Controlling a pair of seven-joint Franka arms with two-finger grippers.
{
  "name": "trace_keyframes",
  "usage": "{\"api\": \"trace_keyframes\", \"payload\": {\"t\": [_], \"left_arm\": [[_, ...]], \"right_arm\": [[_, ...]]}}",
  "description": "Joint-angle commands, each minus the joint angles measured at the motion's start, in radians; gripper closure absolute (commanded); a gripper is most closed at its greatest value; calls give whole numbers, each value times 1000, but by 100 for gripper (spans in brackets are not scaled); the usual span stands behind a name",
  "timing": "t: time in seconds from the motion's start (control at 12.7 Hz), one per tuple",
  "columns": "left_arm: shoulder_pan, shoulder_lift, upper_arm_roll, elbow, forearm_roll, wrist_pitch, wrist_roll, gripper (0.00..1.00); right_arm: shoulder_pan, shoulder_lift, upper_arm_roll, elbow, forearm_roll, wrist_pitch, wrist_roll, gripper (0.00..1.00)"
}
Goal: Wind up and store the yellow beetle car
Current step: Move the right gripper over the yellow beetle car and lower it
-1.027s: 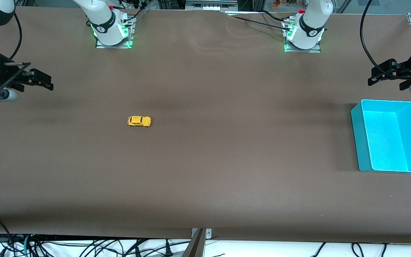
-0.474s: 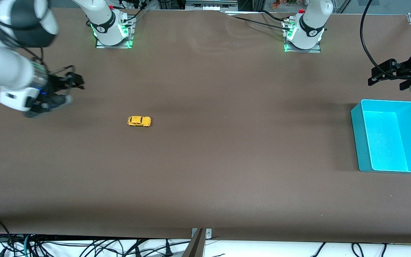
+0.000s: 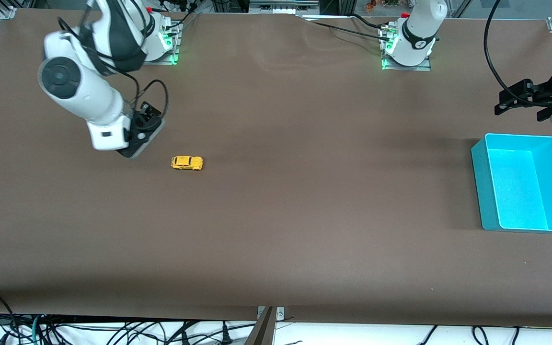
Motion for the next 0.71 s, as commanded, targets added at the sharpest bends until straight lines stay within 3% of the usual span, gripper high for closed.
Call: {"api": "trace_keyframes", "payload": {"t": [0.0,0.63], "left_arm": [[6,7,2,17,-14,-2,20,0],[3,22,0,17,-22,2,18,0]], "right_arm": [[-12,28,5,-112,-6,183,-236,0],[-8,306,52,-160,-6,577,-589,0]]}}
